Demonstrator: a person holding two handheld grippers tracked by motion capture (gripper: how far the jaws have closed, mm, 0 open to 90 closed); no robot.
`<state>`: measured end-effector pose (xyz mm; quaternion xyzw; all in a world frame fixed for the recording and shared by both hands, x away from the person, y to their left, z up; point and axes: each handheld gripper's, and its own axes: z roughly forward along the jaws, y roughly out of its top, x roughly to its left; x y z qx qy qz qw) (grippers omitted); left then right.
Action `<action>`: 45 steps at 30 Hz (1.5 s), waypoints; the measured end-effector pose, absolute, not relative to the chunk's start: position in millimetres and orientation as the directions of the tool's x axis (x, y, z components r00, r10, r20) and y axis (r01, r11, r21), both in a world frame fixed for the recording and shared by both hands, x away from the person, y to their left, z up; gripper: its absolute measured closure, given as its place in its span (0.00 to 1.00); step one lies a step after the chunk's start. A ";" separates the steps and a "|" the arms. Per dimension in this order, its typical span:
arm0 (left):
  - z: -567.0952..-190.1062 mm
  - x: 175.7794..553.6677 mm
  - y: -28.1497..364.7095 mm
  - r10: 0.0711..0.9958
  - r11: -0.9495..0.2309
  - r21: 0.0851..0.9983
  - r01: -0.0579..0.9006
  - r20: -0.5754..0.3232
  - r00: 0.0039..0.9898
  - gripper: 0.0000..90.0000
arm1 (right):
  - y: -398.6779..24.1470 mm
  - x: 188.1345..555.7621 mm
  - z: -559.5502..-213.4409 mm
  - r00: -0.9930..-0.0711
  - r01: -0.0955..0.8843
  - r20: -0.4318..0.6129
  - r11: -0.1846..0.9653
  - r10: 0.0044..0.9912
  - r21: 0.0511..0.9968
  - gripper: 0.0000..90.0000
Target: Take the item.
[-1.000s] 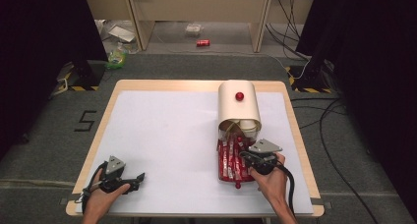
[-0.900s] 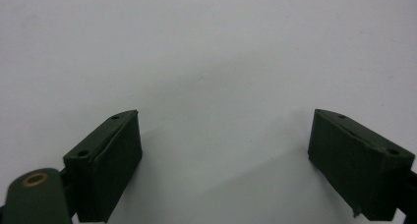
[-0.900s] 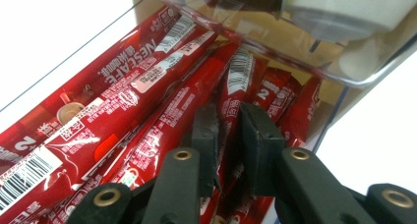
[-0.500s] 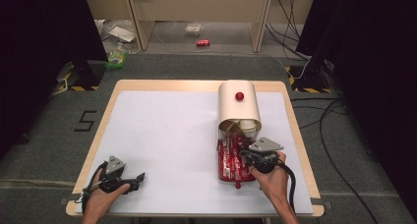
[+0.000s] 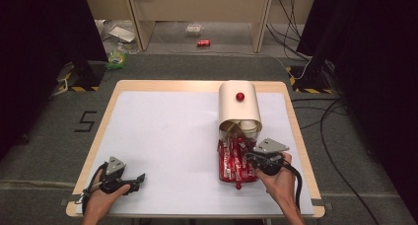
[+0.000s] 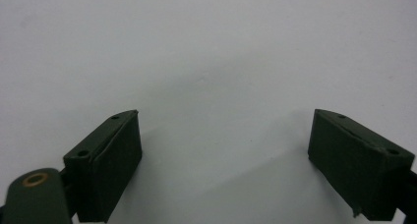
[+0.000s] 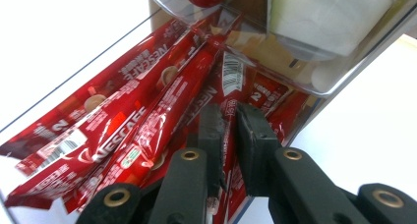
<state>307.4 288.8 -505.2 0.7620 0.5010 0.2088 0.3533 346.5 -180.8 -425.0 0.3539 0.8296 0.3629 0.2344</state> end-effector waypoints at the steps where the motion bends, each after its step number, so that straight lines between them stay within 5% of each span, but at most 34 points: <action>1: -505.2 307.4 288.7 0.911 -0.248 0.748 0.616 -0.036 0.411 0.13 | -180.8 346.5 -425.0 -0.640 0.417 -0.132 0.486 0.757 0.768 0.91; 45: -505.2 307.3 288.8 0.911 -0.247 0.748 0.616 -0.036 0.411 0.14 | -223.8 303.8 -412.1 -0.638 0.400 -0.095 0.434 0.764 0.807 0.91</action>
